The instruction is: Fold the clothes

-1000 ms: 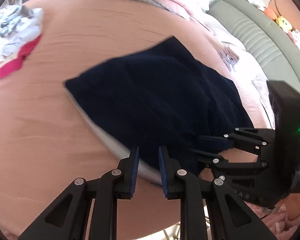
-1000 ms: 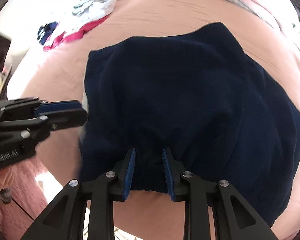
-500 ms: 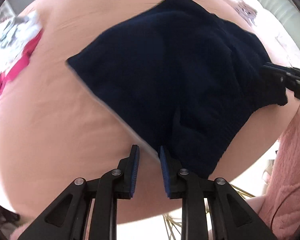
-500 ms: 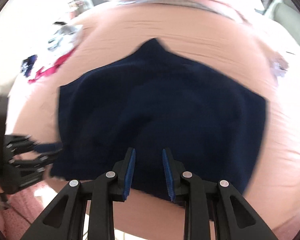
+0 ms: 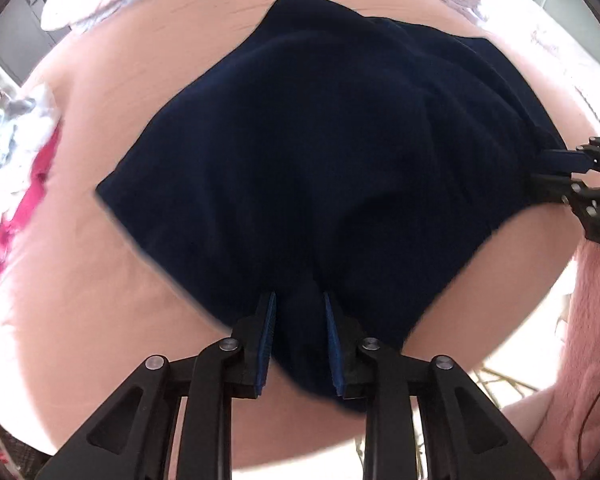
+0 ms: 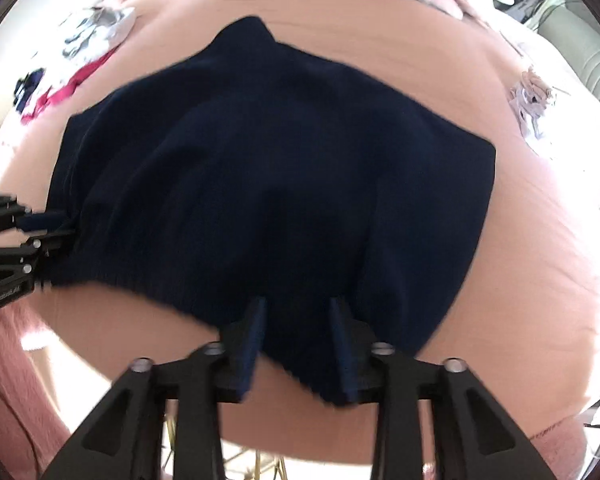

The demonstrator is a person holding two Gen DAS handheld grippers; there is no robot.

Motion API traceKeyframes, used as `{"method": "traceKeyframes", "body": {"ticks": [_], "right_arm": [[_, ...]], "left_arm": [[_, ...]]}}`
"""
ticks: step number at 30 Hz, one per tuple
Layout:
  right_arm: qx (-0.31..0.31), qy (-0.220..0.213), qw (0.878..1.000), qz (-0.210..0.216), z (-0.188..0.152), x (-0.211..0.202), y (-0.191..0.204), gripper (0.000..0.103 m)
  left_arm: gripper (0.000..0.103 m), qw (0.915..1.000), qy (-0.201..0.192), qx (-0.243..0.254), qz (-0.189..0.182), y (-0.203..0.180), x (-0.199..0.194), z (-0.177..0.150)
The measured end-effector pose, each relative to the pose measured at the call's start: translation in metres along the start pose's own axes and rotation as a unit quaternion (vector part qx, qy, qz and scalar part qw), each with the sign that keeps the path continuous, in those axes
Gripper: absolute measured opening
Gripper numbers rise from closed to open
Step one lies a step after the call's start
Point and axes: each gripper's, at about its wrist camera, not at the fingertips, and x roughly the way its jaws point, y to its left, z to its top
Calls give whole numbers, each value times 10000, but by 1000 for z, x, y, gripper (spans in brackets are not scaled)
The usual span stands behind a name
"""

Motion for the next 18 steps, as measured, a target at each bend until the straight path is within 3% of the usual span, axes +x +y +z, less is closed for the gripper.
{"method": "traceKeyframes", "body": {"ticks": [3,5,8,11,15,18], "right_arm": [[121,-145,9998,110,2,-11,-18,42],[201,-242,9993,184,3,-19,-30,42],[321,-387,9983,294,4,-30,-48,42],[442,-532,9968,404,6,-42,-66,42],[151,-471,9988,-61,29,-15,-68,42],[-44,-422,9982,-427,43,1,-71,42]], "left_arm": [[33,9994,196,-132,235,10,-15,-5],[33,9991,-182,-157,338,11,-31,2],[33,9961,-830,-289,-3,2,-44,29],[33,9920,-1208,-238,-273,-17,-38,63],[33,9900,-1374,-18,-313,-43,-16,105],[37,9948,-1013,-81,3,-43,6,119]]}}
